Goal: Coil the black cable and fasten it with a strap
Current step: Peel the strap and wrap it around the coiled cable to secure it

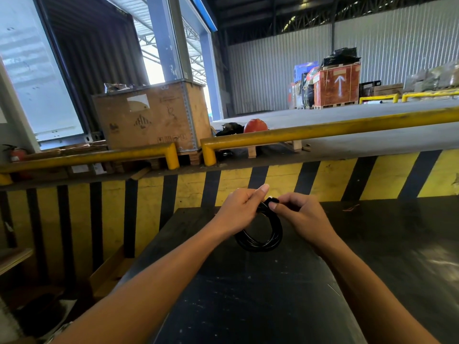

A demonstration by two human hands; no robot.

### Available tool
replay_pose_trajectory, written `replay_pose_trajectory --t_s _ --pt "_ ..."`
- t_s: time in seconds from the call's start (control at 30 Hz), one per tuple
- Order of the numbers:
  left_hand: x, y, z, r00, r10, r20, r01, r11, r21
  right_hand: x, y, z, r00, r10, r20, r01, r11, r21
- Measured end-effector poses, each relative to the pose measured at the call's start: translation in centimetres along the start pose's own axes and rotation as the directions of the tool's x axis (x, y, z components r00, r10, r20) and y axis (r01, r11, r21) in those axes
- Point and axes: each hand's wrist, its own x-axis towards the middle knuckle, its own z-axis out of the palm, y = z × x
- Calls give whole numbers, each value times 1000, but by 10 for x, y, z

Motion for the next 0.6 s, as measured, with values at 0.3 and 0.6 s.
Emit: replay_pose_trajectory --t_s 0.3,0.6 --pt "-45 -51 35 936 -327 132 350 903 -250 -34 37 4 960 203 -193 -167 968 188" --pt "-127 -127 101 664 -715 220 741 590 -319 -158 156 21 730 683 8 -681 728 76"
